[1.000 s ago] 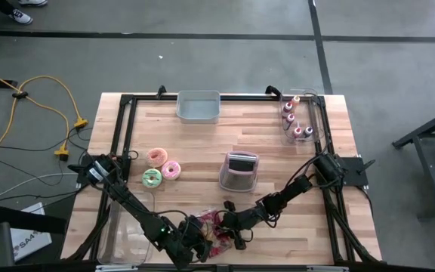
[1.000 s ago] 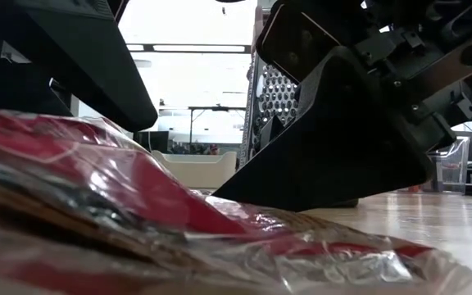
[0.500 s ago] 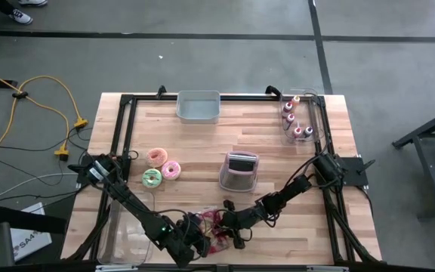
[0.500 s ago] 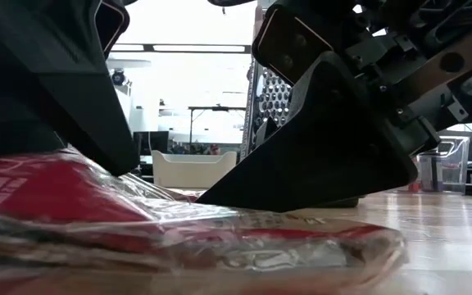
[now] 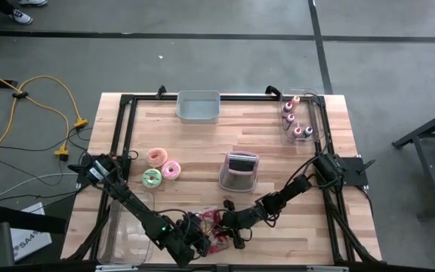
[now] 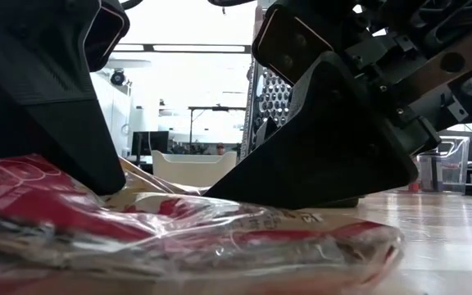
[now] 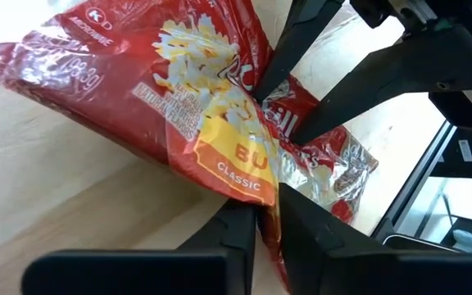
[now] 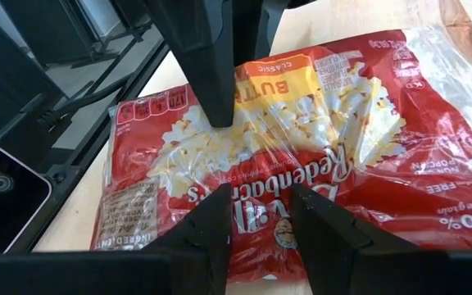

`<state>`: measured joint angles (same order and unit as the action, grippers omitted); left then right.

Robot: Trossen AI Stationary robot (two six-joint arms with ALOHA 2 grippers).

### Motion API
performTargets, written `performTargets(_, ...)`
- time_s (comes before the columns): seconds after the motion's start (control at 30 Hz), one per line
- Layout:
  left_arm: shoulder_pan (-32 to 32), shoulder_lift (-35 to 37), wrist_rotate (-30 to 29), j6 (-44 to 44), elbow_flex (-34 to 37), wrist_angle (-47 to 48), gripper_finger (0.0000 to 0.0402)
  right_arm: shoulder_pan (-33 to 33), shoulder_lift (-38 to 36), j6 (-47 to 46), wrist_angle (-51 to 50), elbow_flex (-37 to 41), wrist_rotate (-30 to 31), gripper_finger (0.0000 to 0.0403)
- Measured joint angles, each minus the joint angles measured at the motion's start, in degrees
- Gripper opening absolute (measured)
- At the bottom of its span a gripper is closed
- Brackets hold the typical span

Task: Pick & Place Food Item
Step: Put the popcorn pack into the left transparent bin

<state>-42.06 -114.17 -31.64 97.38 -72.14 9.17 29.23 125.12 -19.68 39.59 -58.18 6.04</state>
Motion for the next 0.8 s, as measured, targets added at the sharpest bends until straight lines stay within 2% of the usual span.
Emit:
performTargets(0.53,0.0,0.0,0.6,-0.1,0.0,-0.3,0.003,-0.1,-0.1,0.4,2.1,0.1,-2.6,0.0114)
performTargets(0.8,0.2,-0.1,-0.4,-0.4,0.0,-0.4,0.0029,-0.3,-4.4,2.7,-3.8,0.1,-4.0,0.0114)
